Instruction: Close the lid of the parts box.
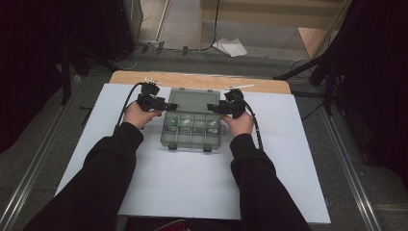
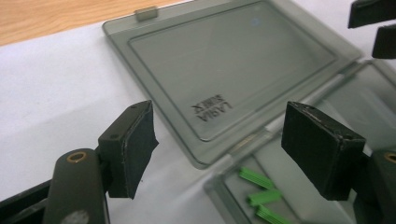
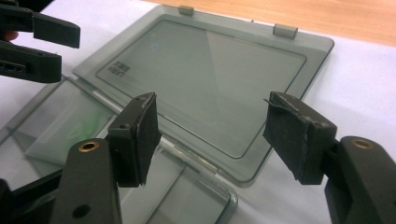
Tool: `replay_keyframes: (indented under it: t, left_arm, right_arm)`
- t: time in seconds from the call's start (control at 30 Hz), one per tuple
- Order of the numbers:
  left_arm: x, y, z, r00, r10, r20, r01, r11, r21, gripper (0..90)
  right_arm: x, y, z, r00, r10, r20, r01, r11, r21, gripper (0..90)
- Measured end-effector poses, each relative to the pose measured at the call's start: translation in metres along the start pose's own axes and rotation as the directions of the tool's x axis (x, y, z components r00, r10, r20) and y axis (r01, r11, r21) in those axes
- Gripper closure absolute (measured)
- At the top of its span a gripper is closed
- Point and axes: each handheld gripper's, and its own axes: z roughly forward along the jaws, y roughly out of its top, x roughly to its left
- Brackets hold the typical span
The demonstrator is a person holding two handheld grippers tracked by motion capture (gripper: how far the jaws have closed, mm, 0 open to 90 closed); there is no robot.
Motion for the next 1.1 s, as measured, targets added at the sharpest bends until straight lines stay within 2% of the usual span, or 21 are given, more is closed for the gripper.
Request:
replay_keyframes:
  t: [0.1,0.13,0.27,0.4,0.57,0.7,0.77,0.93,1.07,1.1]
  left_arm:
    - [0.002,0.001,0.003,0.9996,-0.028,-0.005,0.028,0.9995,-0.017,26.3]
    - [0.003,0.001,0.004,0.9995,-0.029,-0.012,0.029,0.9993,-0.023,30.5]
    - [0.005,0.002,0.01,0.997,-0.078,-0.006,0.077,0.996,-0.045,30.6]
    - [0.005,0.0,0.017,0.9962,-0.078,-0.037,0.077,0.9965,-0.033,30.6]
    - [0.008,-0.003,0.023,0.9933,-0.106,-0.046,0.105,0.9942,-0.021,30.6]
    - [0.011,-0.005,0.028,0.9906,-0.127,-0.049,0.127,0.9918,-0.011,30.6]
    - [0.012,-0.005,0.031,0.9882,-0.149,-0.036,0.149,0.9888,-0.008,30.6]
    - [0.01,-0.005,0.033,0.9872,-0.157,-0.03,0.156,0.9876,-0.017,33.0]
    - [0.009,-0.005,0.035,0.9863,-0.162,-0.03,0.161,0.9867,-0.019,33.1]
    - [0.009,-0.005,0.035,0.9861,-0.163,-0.03,0.163,0.9865,-0.02,33.1]
  right_arm:
    - [-0.001,-0.001,0.006,0.9998,0.008,0.018,-0.008,1.0,0.006,36.4]
    - [-0.002,-0.001,0.008,0.9996,0.015,0.023,-0.015,1.0,0.003,36.5]
    - [-0.006,-0.002,0.011,0.9985,0.036,0.04,-0.036,0.999,-0.011,37.7]
    - [-0.01,-0.002,0.013,0.9966,0.055,0.061,-0.055,0.998,-0.011,37.4]
    - [-0.014,-0.004,0.017,0.9941,0.075,0.078,-0.076,0.997,0.009,37.7]
    - [-0.013,-0.006,0.023,0.9928,0.085,0.085,-0.087,0.996,0.02,37.9]
    - [-0.014,-0.006,0.024,0.9913,0.093,0.093,-0.096,0.995,0.023,38.8]
    - [-0.016,-0.008,0.027,0.9878,0.131,0.085,-0.135,0.99,0.042,39.2]
    - [-0.017,-0.008,0.028,0.9833,0.168,0.071,-0.17,0.985,0.03,39.5]
    - [-0.018,-0.009,0.028,0.9838,0.163,0.075,-0.166,0.986,0.028,39.5]
